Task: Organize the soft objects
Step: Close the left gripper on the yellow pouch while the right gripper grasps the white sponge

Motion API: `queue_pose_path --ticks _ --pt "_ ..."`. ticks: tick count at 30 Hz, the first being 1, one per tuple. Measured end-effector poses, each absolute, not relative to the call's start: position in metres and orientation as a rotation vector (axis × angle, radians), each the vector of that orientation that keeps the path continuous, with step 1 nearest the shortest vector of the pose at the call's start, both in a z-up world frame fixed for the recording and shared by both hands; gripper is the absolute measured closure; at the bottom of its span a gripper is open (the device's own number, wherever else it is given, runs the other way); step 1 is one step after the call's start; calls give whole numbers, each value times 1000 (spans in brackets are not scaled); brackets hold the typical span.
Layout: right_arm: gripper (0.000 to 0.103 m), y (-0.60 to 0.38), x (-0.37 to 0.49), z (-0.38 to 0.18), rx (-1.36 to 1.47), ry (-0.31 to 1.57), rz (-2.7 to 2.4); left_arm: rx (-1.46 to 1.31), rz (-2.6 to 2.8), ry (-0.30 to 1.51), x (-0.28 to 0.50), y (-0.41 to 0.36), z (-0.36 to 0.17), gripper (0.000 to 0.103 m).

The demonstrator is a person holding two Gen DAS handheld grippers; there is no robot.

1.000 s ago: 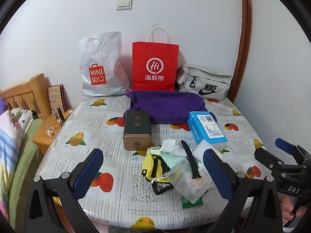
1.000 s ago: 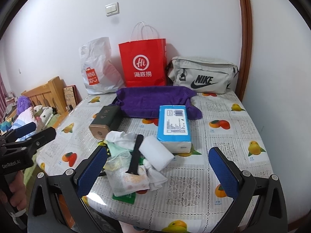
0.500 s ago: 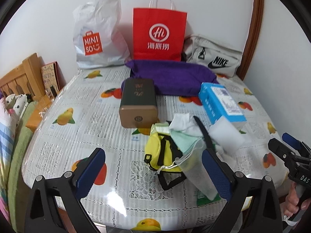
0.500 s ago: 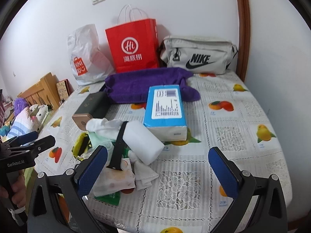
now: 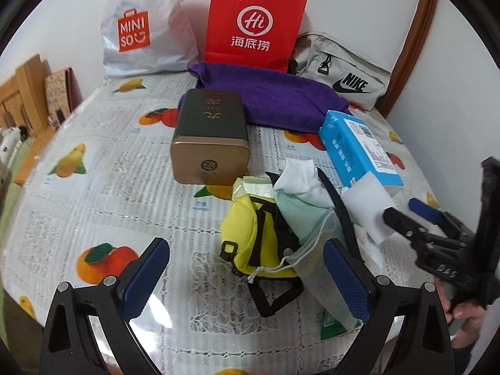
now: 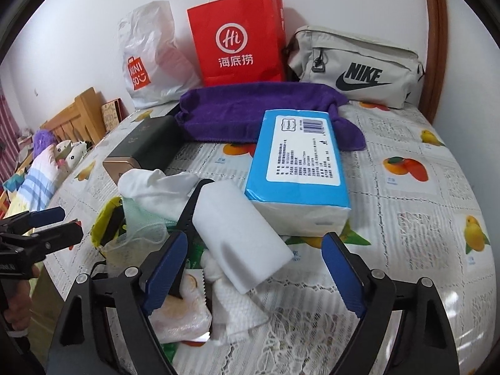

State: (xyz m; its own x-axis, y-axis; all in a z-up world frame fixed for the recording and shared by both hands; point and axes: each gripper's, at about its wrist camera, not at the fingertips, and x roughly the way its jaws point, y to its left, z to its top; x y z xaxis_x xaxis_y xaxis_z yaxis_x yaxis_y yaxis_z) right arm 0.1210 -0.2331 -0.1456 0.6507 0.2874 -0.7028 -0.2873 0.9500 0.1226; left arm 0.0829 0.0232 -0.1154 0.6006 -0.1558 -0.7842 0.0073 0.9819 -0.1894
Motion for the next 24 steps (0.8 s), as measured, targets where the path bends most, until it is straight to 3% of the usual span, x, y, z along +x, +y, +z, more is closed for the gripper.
queue_pose_path --ticks 4,8,11,13,19,24 --pt "18 -231 130 -156 7 822 332 -147 -100 930 90 22 -124 10" --pt "36 -228 140 -168 13 865 358 -100 -83 943 98 21 -133 14" --pt "46 -226 142 -172 25 866 398 -110 -80 944 104 26 -138 25" --pt "47 -225 140 -172 17 855 405 -125 -97 952 109 29 -143 38" --pt "54 -231 132 -164 26 834 409 -134 -172 964 115 27 -156 65" --pt "55 -242 119 -155 39 809 387 -171 -202 951 114 30 -155 70"
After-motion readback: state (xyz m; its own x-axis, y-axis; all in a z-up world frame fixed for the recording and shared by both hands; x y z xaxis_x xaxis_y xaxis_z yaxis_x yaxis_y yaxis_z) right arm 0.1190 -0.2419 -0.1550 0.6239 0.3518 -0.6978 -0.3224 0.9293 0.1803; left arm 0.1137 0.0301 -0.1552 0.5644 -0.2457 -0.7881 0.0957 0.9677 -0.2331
